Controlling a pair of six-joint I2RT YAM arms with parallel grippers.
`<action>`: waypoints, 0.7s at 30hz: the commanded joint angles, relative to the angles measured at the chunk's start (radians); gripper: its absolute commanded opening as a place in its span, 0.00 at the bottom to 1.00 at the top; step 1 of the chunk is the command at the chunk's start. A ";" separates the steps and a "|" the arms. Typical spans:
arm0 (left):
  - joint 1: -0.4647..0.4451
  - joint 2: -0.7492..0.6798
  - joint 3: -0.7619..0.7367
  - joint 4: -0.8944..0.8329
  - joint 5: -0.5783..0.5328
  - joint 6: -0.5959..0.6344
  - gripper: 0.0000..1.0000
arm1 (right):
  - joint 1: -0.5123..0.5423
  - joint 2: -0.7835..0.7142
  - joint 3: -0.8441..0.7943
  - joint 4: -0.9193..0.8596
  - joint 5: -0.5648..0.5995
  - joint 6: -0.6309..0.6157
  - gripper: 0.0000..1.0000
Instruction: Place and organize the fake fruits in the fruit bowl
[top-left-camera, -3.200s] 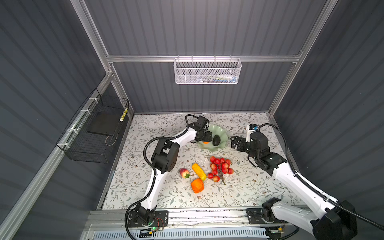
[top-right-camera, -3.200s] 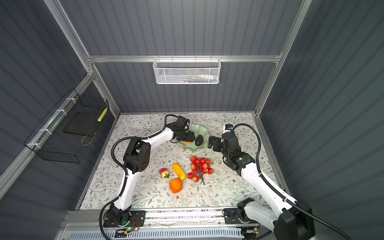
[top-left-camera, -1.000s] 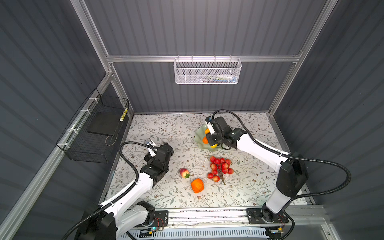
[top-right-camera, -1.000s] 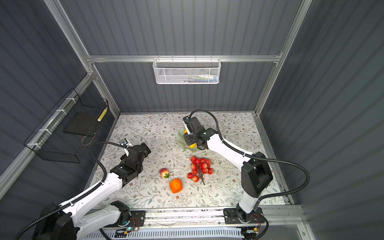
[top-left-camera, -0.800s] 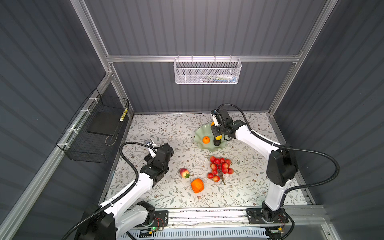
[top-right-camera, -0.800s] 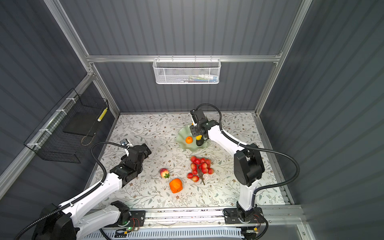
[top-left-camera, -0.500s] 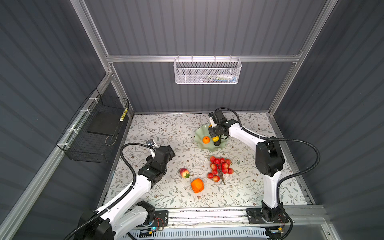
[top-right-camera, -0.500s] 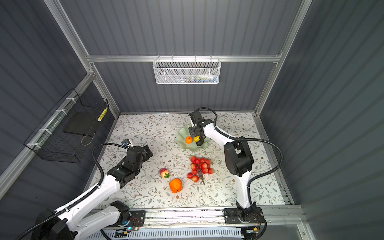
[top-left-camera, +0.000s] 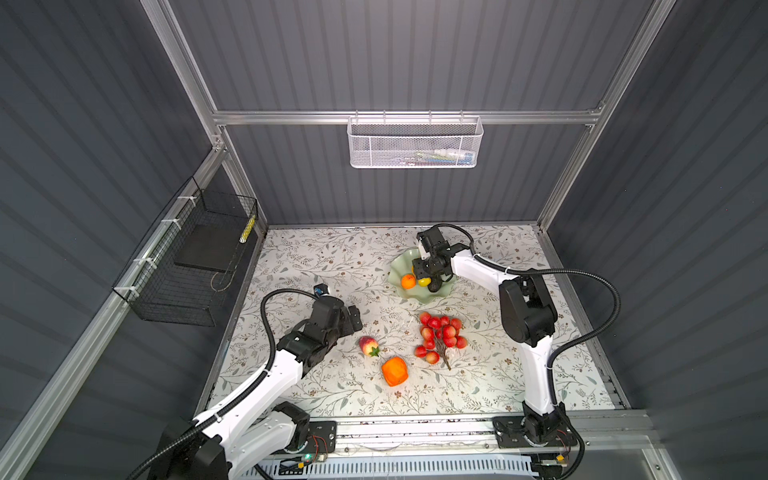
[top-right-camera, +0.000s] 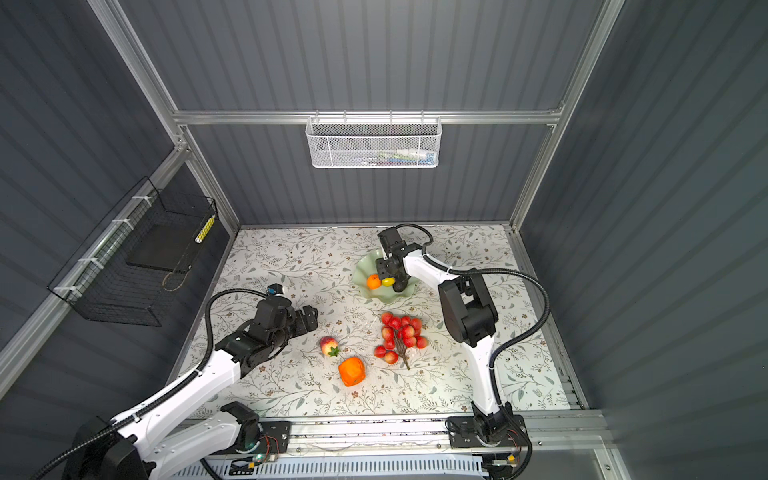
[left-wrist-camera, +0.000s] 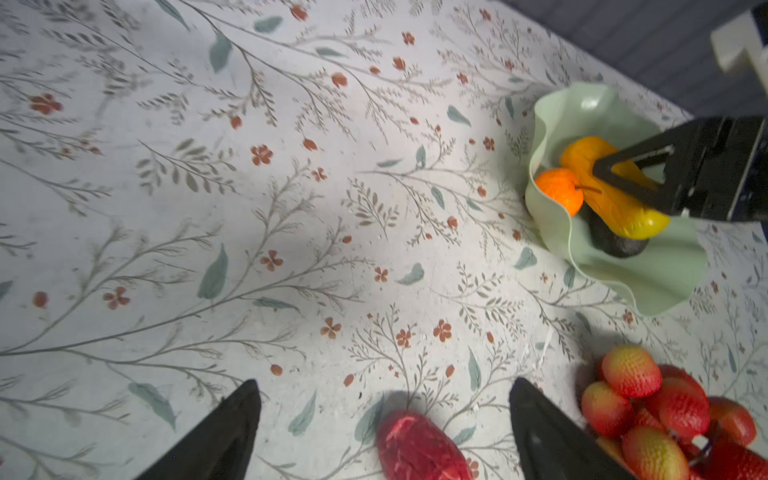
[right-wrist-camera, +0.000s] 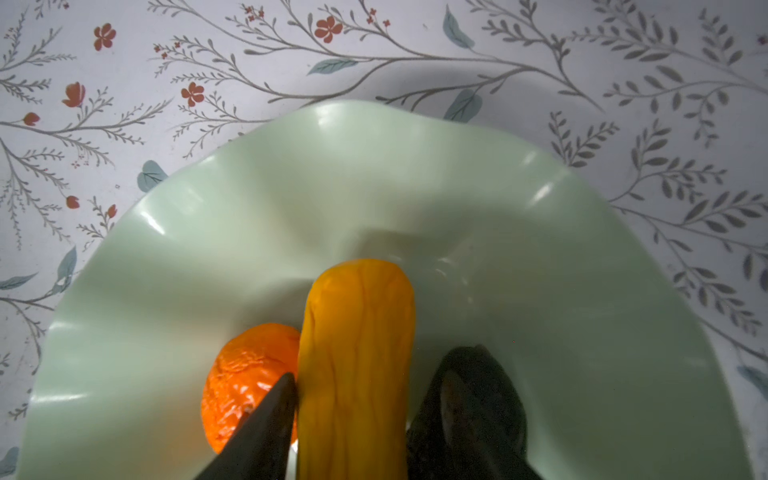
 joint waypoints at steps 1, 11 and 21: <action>0.010 0.062 0.023 0.010 0.174 0.051 0.90 | -0.009 -0.027 0.035 0.015 -0.006 0.017 0.63; 0.008 0.197 0.069 -0.030 0.327 0.092 0.86 | -0.025 -0.298 -0.128 0.155 0.030 0.030 0.87; -0.004 0.249 0.064 -0.073 0.405 0.075 0.82 | -0.028 -0.550 -0.375 0.271 0.049 0.077 0.99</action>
